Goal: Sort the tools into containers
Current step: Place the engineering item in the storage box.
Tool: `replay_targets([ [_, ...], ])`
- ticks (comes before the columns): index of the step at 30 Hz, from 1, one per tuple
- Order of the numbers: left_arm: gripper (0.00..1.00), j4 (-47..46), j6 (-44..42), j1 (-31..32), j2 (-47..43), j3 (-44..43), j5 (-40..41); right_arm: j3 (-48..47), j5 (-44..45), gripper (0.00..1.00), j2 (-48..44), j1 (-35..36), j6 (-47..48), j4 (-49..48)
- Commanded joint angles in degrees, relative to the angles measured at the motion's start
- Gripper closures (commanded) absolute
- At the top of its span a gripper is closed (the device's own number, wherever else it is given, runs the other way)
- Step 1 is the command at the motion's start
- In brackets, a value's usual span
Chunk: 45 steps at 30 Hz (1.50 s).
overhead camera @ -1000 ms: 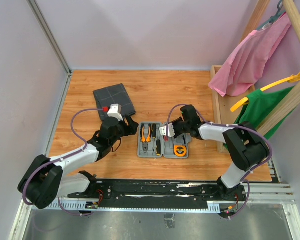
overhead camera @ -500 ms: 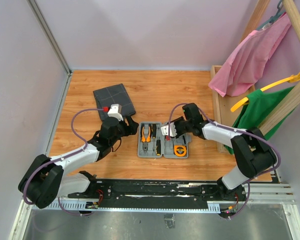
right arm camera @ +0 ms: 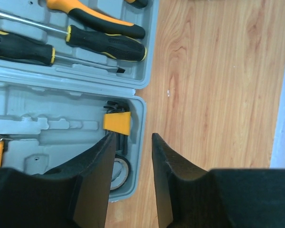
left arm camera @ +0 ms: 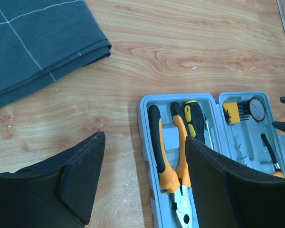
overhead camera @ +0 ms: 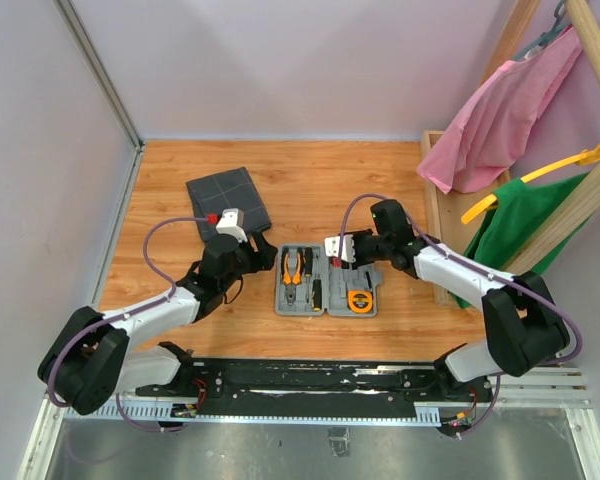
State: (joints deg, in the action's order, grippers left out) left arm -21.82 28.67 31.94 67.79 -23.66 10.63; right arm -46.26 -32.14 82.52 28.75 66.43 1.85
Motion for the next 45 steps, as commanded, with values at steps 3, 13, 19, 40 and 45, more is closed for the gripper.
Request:
replay_targets([
  [3, 0.28, -1.9, -0.7, -0.5, 0.3, -0.3, 0.2, -0.1, -0.3, 0.61, 0.5, 0.9, 2.7, 5.0],
  [13, 0.28, -1.7, -0.7, -0.5, 0.2, -0.4, 0.4, -0.9, 5.0, 0.59, 5.1, 3.1, 6.2, 4.0],
  [19, 0.28, -1.6, -0.8, -0.6, 0.1, -0.5, 0.4, -1.7, 7.8, 0.55, 7.7, 4.2, 7.9, 3.0],
  [40, 0.28, -1.6, -1.0, -0.6, 0.4, -0.6, 0.7, -6.6, 15.4, 0.56, 15.3, 6.5, 13.9, 10.7],
  [45, 0.28, -1.6, -1.0, -0.6, 0.6, -0.6, 0.6, -7.7, 15.7, 0.6, 17.0, 6.5, 12.2, 12.8],
])
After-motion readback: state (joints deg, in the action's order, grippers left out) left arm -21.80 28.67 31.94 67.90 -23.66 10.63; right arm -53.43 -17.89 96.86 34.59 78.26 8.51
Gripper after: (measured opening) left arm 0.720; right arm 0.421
